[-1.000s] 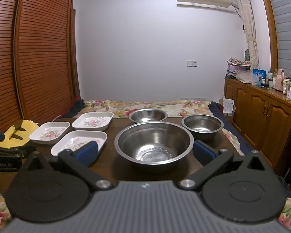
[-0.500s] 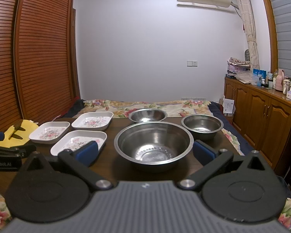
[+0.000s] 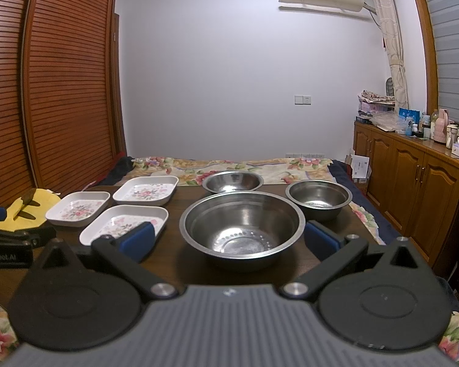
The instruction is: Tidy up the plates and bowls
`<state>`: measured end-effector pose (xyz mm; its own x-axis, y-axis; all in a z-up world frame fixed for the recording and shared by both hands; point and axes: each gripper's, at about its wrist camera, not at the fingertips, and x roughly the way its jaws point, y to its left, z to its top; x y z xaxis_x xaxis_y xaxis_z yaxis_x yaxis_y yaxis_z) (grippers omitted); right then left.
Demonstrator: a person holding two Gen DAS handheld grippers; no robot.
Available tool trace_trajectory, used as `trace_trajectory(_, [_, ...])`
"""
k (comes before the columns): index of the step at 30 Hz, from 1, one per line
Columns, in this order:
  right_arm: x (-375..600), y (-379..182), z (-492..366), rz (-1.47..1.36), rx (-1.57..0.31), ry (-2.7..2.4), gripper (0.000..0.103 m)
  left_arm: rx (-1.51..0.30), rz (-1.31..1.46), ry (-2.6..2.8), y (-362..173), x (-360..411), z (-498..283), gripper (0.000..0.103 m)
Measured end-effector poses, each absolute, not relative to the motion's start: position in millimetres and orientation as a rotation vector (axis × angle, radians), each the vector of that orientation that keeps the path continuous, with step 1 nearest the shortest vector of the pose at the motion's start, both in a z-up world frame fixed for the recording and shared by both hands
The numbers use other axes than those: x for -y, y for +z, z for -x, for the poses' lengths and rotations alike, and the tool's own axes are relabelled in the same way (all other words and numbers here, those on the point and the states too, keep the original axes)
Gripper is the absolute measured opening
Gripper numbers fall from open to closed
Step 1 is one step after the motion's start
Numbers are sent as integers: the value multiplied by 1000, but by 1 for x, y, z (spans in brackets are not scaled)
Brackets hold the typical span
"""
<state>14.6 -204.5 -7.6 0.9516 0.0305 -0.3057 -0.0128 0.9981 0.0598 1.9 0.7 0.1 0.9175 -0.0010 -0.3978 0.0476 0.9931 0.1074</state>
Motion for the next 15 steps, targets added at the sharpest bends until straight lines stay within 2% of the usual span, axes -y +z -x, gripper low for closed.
trace_trajectory(15, [200,-16,-21,-51,-344,43,103,-457,-95,-32,-13,-8,-12,103])
